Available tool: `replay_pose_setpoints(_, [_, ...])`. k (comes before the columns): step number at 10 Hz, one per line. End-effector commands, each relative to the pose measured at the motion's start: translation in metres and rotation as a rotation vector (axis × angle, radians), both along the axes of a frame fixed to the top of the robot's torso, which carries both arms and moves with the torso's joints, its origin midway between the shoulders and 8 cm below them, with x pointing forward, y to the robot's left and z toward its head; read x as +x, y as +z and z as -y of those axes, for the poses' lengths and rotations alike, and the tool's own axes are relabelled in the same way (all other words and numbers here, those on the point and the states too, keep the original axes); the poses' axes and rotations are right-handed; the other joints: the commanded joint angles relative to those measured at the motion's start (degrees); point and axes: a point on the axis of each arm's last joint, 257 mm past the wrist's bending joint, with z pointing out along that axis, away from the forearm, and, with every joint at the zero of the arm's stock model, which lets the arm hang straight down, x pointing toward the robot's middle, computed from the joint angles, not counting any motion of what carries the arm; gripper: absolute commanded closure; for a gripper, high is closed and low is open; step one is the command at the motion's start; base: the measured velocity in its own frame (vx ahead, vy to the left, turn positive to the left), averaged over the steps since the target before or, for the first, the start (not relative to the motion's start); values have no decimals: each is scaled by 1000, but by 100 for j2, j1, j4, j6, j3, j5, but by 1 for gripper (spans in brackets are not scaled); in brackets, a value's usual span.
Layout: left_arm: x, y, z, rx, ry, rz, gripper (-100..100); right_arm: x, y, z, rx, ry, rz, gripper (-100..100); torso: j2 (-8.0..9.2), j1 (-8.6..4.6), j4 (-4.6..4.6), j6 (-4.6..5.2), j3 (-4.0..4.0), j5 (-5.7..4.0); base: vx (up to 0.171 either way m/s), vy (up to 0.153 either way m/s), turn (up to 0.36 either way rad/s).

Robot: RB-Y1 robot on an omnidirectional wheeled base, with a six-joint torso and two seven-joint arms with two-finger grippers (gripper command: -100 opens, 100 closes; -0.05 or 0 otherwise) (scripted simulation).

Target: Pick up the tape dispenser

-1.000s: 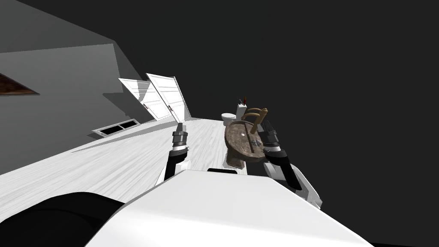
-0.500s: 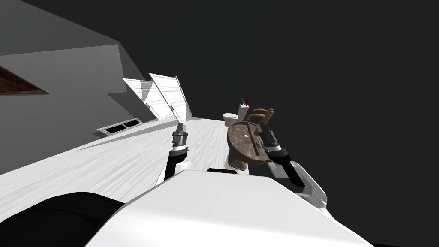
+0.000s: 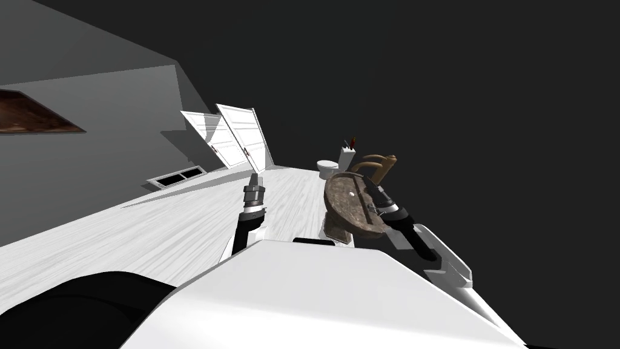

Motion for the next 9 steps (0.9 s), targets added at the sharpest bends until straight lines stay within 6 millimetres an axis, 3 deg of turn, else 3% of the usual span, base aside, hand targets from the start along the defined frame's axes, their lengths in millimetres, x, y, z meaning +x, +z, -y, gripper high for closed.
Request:
replay_pose_setpoints(1, [0,0,0,0,0,0,0,2,-8,1,-73,11,-2,-100,0,0,0,0,0,0,27,43,75])
replay_pose_setpoints(6, [0,0,0,0,0,0,0,5,-25,2,-225,40,-20,-100,2,1,0,-1,1,0,22,38,56])
replay_pose_setpoints(9, [0,0,0,0,0,0,0,7,-47,8,-350,62,-50,-100,3,0,1,1,2,0,20,42,86])
